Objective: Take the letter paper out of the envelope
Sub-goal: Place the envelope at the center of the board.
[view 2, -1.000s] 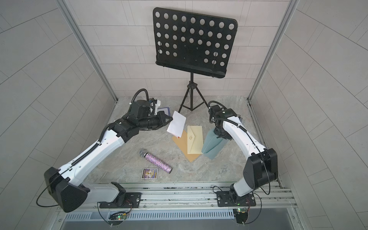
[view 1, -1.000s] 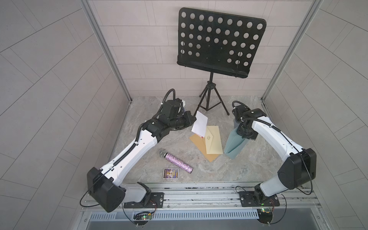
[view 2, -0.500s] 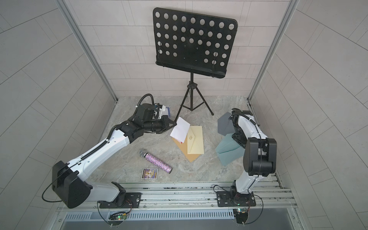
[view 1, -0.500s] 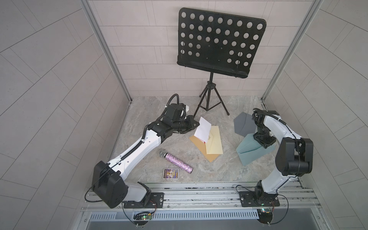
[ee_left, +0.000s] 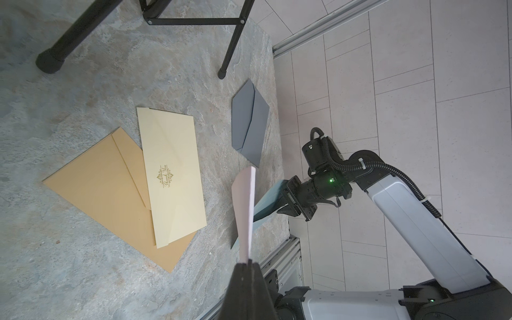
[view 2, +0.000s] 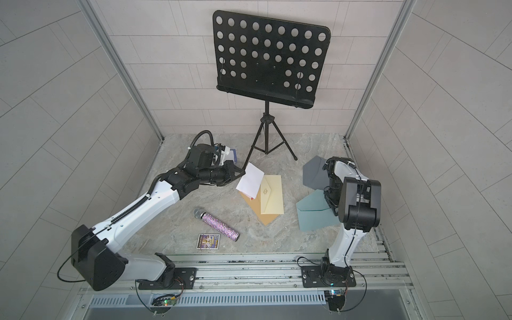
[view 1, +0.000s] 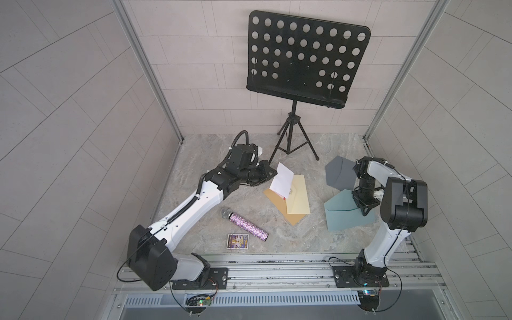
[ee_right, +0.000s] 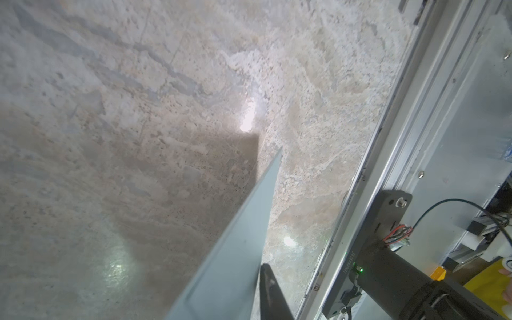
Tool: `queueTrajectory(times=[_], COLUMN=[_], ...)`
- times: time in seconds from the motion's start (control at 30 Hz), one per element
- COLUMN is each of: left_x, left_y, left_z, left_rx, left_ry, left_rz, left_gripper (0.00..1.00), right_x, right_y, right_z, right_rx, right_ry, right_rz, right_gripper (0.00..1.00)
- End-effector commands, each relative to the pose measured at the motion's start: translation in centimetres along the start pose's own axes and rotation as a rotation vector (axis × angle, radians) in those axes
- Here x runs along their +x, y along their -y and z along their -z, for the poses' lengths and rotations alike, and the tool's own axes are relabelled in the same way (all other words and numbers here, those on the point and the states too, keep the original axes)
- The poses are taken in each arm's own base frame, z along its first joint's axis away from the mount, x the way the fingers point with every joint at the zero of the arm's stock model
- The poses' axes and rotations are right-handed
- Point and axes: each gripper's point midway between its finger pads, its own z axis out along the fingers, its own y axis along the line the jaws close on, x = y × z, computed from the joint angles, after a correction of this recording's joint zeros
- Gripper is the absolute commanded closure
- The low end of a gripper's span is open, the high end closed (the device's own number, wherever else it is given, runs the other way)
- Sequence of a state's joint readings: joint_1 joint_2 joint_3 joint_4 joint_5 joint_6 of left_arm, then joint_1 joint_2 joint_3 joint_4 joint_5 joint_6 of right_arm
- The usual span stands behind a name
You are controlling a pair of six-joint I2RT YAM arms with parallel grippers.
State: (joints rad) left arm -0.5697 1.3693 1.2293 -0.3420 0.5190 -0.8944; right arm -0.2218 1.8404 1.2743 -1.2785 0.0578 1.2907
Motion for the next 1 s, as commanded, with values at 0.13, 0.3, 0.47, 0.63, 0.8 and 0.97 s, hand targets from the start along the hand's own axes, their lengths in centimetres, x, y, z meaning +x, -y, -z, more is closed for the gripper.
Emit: queueTrajectory(times=[0.13, 0.3, 0.47, 0.63, 0.8, 0.97], left_x=[-0.5, -0.6, -0.6, -0.4, -0.1, -0.2], left_y=[0.8, 0.8, 0.9, 0.7, 0.1, 0.4], left_z=[0.9, 0.7, 0.7, 0.9, 0.4, 0.1], left_rx=[0.020, 0.020, 0.020, 0.013, 0.008, 0.020], left_ry=[0.030, 0.025, 0.022, 0.021, 0.009, 0.000], left_rz=[-0.004, -0.005, -0.012, -0.014, -0.007, -0.012], left_gripper=[1.00, 1.00, 1.00, 1.00, 1.00, 1.00], right_x=[0.1, 0.1, 0.3, 0.2, 0.6, 1.2], right_y=[-0.6, -1.2, -2.2, -3.3, -2.4, -0.6], right_z=[0.5, 1.0, 1.2, 4.3, 5.9, 5.9], right_rx=[-0.048, -0.077, -0.144, -0.313, -0.356, -0.303], right_ry=[-0.029, -0.049, -0.078, -0.063, -0.057, -0.025], right_rz=[-0.071, -0.077, -0.078, -0.052, -0.036, -0.003], right_gripper=[0.49, 0.40, 0.33, 0.22, 0.16, 0.06])
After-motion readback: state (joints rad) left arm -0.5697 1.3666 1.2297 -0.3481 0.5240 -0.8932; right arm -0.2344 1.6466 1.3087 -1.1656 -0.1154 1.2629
